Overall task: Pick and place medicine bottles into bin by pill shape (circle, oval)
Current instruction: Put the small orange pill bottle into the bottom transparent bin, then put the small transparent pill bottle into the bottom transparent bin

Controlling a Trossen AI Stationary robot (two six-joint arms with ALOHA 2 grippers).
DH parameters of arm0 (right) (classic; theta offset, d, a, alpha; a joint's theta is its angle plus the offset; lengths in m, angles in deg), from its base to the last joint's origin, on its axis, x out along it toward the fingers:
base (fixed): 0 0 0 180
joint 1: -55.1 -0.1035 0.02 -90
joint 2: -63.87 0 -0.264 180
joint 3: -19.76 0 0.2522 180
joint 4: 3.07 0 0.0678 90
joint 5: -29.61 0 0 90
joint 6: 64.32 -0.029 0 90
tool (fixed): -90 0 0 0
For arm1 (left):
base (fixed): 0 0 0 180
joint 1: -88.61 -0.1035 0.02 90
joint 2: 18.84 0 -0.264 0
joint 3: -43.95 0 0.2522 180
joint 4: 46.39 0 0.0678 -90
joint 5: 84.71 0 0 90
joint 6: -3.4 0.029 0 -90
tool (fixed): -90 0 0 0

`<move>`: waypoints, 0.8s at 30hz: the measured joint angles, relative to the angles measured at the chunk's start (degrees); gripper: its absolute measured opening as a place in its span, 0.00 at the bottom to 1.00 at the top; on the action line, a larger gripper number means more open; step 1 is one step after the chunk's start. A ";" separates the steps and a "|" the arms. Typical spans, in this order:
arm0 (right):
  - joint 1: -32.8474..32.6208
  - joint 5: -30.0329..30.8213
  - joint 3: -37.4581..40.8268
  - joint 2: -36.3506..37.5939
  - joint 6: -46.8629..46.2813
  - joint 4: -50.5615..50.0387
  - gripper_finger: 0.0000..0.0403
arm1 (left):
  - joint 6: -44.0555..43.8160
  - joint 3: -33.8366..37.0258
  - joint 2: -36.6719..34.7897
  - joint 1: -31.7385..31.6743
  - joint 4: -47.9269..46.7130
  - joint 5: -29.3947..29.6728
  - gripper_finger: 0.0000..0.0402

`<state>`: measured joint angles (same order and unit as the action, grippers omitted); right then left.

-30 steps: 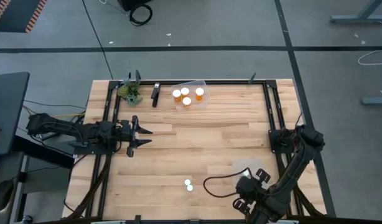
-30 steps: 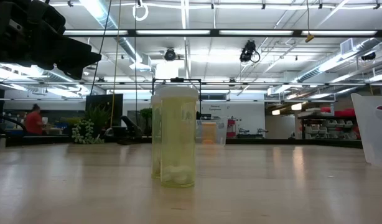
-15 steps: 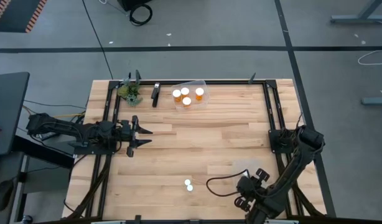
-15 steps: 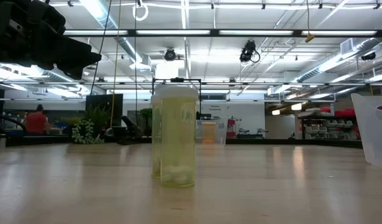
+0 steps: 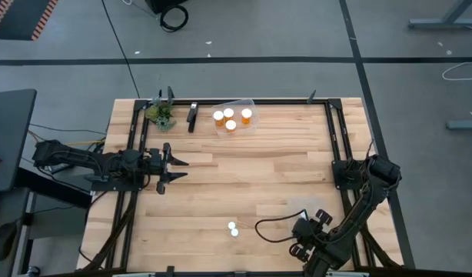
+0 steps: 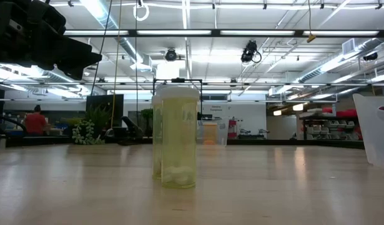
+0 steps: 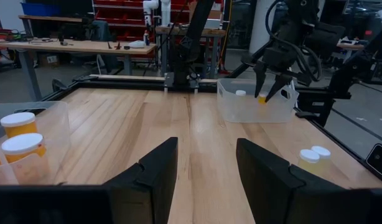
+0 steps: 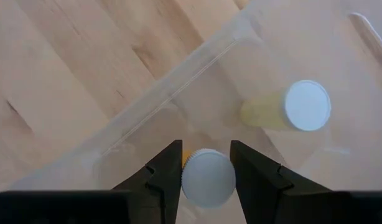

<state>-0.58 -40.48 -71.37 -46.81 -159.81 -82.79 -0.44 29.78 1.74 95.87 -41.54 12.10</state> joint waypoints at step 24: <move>0.36 -1.10 -0.09 5.45 -5.31 -1.82 0.52 | 0.02 0.00 0.02 0.00 -0.02 0.00 0.43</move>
<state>-0.22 -41.58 -71.45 -41.36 -165.12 -84.61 -0.42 29.78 1.76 95.87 -41.56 12.10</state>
